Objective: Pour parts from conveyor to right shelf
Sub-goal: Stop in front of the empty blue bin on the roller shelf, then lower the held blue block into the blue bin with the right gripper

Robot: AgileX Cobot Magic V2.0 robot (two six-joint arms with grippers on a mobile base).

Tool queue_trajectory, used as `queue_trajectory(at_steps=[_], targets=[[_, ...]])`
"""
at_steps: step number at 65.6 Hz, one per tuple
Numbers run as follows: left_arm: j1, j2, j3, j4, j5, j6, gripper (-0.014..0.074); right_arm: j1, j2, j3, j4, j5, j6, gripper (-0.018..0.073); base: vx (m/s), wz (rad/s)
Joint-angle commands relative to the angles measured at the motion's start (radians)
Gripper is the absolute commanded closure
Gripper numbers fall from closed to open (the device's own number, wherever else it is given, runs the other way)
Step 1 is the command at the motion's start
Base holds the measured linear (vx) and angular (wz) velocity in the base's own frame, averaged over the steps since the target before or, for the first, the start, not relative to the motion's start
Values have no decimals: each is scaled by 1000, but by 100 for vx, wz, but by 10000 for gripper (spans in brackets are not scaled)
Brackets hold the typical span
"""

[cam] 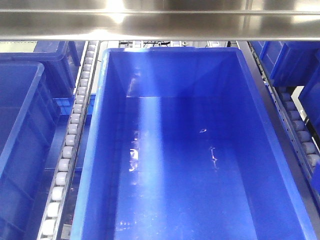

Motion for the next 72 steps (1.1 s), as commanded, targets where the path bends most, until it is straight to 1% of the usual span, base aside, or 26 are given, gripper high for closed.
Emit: queue_trajectory(at_steps=[1, 10, 15, 19, 29, 42, 46, 52, 62, 68, 72], targets=[[-6, -2, -20, -8, -76, -8, 603, -3, 109, -87, 15, -98, 1, 564, 0, 0], [-6, -2, -20, -8, -76, -8, 603, -2, 233, -185, 16, -97, 1, 564, 0, 0], [-6, -2, -20, -8, -76, -8, 603, 24, 288, -234, 6, -98, 0, 564, 0, 0], [-6, -2, -20, -8, -76, -8, 603, 74, 330, -271, -11, -98, 0, 564, 0, 0], [-6, -2, -20, -8, -76, -8, 603, 239, 445, -348, -67, -98, 12, 564, 0, 0], [-6, -2, -20, -8, -76, -8, 603, 428, 634, -455, -103, -98, 135, 564, 0, 0], [-6, -2, -20, -8, -76, -8, 603, 473, 701, -490, -103, -98, 161, 564, 0, 0], [-6, -2, -20, -8, -76, -8, 603, 530, 814, -539, -100, -94, 192, 564, 0, 0], [-6, -2, -20, -8, -76, -8, 603, 599, 997, -644, -100, -60, 230, 564, 0, 0], [-6, -2, -20, -8, -76, -8, 603, 623, 1108, -731, -102, -9, 256, 564, 0, 0], [-6, -2, -20, -8, -76, -8, 603, 630, 1190, -795, -105, 58, 277, 564, 0, 0]])
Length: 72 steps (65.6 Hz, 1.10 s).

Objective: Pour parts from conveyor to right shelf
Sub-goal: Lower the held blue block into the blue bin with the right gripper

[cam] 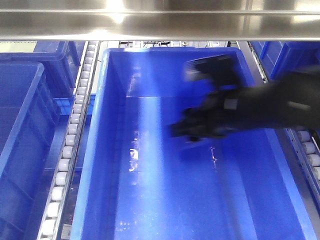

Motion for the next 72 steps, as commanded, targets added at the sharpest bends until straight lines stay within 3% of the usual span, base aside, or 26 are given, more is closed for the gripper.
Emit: queue_trajectory(at_steps=[1, 22, 37, 60, 72], targets=[[-6, -2, -20, -8, -76, -8, 603, 11, 75, -119, -5, 40, 33, 564, 0, 0], [-6, -2, -20, -8, -76, -8, 603, 10, 344, -403, -84, 364, 96, 564, 0, 0], [-6, -2, -20, -8, -76, -8, 603, -30, 431, -438, -93, 381, 174, 564, 0, 0], [-6, -2, -20, -8, -76, -8, 603, -34, 465, -438, -99, 392, 173, 543, 0, 0], [-6, -2, -20, -8, -76, -8, 603, -34, 465, -438, -100, 391, 173, 401, 0, 0]])
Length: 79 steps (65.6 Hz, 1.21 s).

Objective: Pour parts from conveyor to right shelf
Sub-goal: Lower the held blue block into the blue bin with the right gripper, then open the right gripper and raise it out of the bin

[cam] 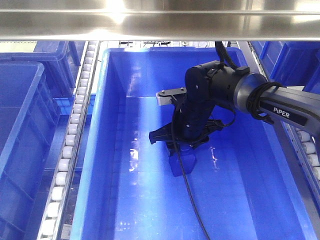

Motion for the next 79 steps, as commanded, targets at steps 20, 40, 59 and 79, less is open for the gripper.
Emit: queue_trajectory(at_steps=[20, 40, 59, 79], targets=[[-6, -2, -20, -8, -76, -8, 603, -4, -64, -26, 0, -49, 3, -55, 0, 0], [-6, -2, -20, -8, -76, -8, 603, -4, -254, 147, -8, -314, 3, -66, 0, 0], [-6, -2, -20, -8, -76, -8, 603, -4, -557, 489, -20, -636, 2, 256, 0, 0], [-6, -2, -20, -8, -76, -8, 603, -23, -838, 740, -97, -865, 2, 568, 0, 0]])
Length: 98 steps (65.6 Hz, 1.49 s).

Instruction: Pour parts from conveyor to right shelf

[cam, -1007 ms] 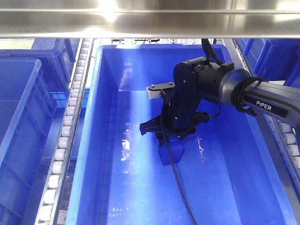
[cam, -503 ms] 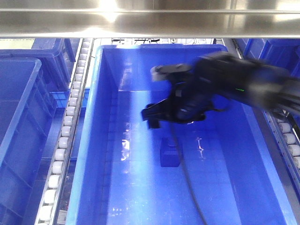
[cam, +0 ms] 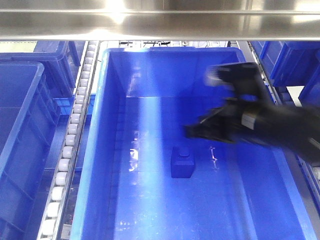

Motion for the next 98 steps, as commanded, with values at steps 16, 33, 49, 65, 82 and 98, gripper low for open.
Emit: queue_trajectory(at_steps=[16, 33, 49, 65, 82, 98], targets=[[-6, -2, -20, -8, -76, -8, 603, -152, -309, 164, -89, -127, -16, 565, 0, 0], [-6, -2, -20, -8, -76, -8, 603, -319, -551, 323, -100, -100, -52, 565, 0, 0], [-6, -2, -20, -8, -76, -8, 603, -396, -818, 492, -89, -93, -71, 564, 0, 0], [-6, -2, -20, -8, -76, -8, 603, -396, -1057, 660, -71, -90, -70, 564, 0, 0], [-6, -2, -20, -8, -76, -8, 603, -396, -1155, 685, -70, -162, -69, 564, 0, 0], [-6, -2, -20, -8, -76, -8, 603, -396, -1155, 685, -70, -165, -69, 564, 0, 0]])
